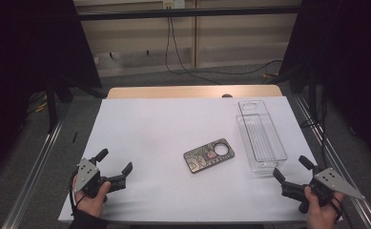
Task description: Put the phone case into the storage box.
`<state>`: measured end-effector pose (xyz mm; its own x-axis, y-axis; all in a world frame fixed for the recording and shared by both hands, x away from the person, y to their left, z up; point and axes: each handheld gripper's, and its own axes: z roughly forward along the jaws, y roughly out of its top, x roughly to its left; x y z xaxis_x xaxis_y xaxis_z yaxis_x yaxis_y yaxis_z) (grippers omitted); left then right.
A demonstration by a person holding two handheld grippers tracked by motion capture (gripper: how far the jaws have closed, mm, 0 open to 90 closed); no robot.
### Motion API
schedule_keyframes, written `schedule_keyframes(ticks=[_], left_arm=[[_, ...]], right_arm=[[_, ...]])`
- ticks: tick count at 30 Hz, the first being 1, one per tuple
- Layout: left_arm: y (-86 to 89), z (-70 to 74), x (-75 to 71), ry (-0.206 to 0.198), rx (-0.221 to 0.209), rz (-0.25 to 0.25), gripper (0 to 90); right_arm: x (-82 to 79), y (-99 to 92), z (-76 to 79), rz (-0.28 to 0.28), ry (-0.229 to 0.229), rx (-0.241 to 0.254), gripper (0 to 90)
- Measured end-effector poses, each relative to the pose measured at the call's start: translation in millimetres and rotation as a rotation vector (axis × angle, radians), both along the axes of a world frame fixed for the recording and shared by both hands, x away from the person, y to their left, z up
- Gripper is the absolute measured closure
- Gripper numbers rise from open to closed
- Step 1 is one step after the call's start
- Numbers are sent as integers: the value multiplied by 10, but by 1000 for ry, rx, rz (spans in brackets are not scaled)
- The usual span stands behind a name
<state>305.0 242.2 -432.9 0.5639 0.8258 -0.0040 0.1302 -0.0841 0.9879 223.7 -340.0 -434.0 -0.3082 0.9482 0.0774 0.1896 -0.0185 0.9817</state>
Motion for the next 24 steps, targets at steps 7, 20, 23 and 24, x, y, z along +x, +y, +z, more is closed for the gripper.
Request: schedule_keyframes(ticks=[7, 20, 23, 24], left_arm=[[-30, -1, 14, 14, -6, -13, 13], [-77, 15, 35, 66, 2, -66, 27], [-76, 25, 41, 68, 7, -94, 35], [-79, 26, 44, 78, 8, -111, 34]], right_arm=[[3, -13, -14, 7, 8, 15, 0], [-28, 11, -3, 18, 14, 1, 0], [-27, 21, -1, 24, 16, -4, 0], [-26, 23, 1, 22, 15, -3, 0]])
